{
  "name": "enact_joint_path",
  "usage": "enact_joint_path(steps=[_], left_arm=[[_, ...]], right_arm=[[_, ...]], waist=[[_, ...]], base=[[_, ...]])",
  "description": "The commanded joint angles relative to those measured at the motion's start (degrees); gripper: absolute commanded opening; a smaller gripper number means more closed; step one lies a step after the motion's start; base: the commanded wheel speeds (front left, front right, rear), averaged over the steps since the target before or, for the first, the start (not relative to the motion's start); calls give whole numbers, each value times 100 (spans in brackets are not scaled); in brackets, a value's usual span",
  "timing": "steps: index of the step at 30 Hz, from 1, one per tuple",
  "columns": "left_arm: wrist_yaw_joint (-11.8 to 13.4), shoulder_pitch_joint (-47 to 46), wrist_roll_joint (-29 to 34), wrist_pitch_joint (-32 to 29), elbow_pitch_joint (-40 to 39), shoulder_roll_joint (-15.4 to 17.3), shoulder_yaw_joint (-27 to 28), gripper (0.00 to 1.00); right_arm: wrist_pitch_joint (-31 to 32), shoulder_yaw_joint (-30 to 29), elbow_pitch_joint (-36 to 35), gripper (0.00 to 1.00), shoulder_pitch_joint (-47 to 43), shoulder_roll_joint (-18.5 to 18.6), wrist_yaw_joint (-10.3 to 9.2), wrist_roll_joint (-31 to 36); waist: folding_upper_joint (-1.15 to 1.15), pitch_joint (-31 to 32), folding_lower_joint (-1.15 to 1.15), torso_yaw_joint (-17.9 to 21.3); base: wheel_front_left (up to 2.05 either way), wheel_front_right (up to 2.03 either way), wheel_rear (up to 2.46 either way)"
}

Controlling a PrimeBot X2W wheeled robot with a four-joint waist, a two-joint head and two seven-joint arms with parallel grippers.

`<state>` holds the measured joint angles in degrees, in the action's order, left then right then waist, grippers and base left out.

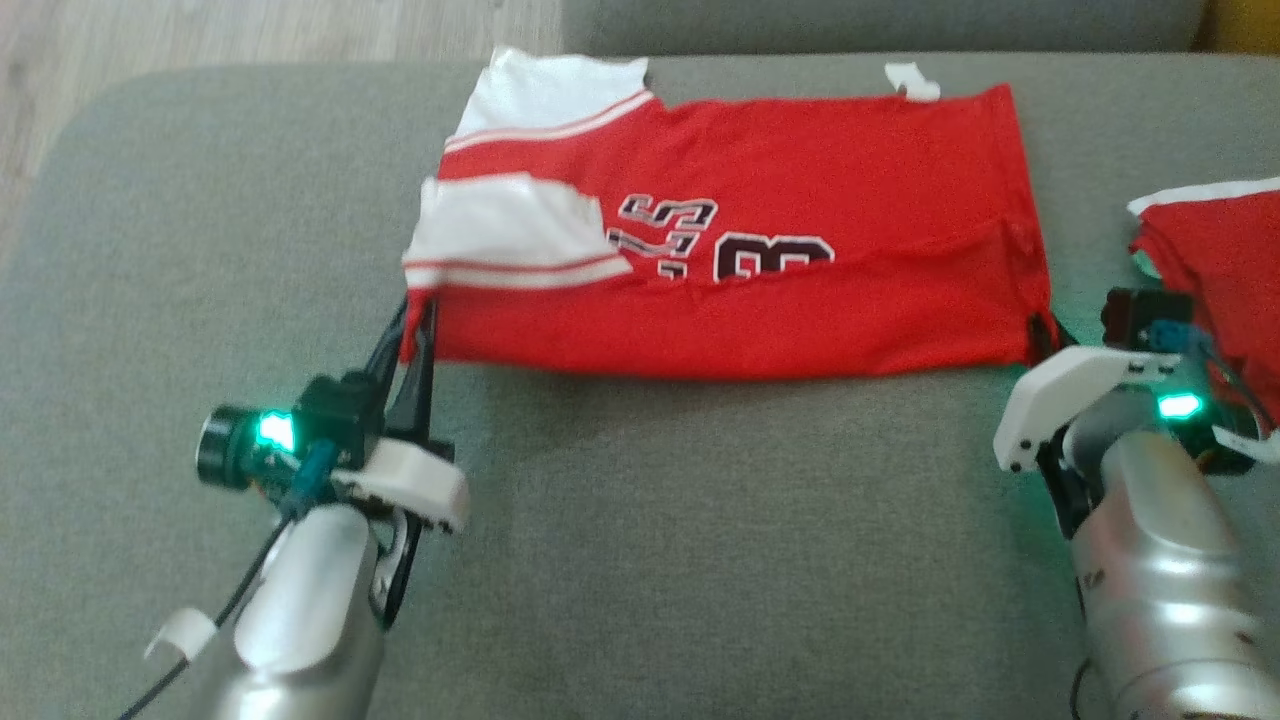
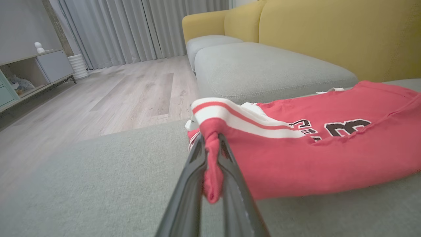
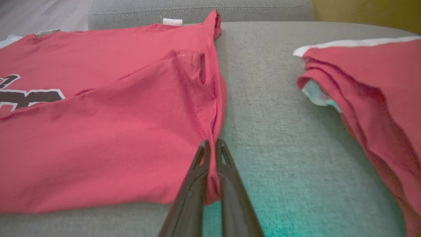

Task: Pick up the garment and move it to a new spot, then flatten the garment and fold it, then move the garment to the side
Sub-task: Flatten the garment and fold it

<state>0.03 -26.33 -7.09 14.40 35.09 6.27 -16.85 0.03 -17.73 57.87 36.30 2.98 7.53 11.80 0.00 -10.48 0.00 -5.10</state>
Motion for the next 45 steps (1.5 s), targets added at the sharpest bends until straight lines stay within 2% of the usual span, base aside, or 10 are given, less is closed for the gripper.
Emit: enact_joint_path(steps=[1,14,24,26,27,28,29,30,31,45], left_arm=[[45,-27,-18,6,-90,177,148,0],[-30,955,-108,-386,289,378,-47,0],[-30,1567,-250,-839,-150,417,-155,0],[-10,1606,-248,-940,-248,412,-192,0],[13,1617,-246,-974,-300,414,-199,0],[78,1628,-243,-982,-358,415,-181,20],[157,1639,-237,-962,-426,415,-157,65],[237,1651,-236,-926,-498,412,-125,89],[300,1661,-241,-884,-567,408,-97,100],[651,1758,-493,53,-1802,213,508,100]], right_arm=[[-121,67,-111,0,-23,-10,-4,60],[-129,561,-303,0,-959,-10,-4,-400],[515,928,-1958,0,-2191,-10,-4,-1033],[562,962,-2354,100,-2384,-10,-4,-1098],[574,1049,-2526,100,-2463,-10,-4,-1184],[556,1154,-2691,100,-2532,-10,-4,-1299],[505,1203,-2847,100,-2591,-10,-4,-1406],[426,1192,-2987,100,-2640,-10,-4,-1462],[325,1181,-3112,100,-2685,-11,-4,-1476],[-1182,1514,-3640,100,-3003,-11,-4,-2104]], waist=[[0,154,0,71],[0,1071,0,326],[0,1246,0,461],[0,1231,0,466],[0,1225,0,466],[0,1218,0,468],[0,1210,0,473],[0,1200,0,478],[0,1190,0,478],[0,1051,0,562]], base=[[0,0,0],[0,0,0],[0,0,0],[0,0,0],[0,0,0],[0,0,0],[0,0,0],[0,0,0],[0,0,0],[0,0,0]])
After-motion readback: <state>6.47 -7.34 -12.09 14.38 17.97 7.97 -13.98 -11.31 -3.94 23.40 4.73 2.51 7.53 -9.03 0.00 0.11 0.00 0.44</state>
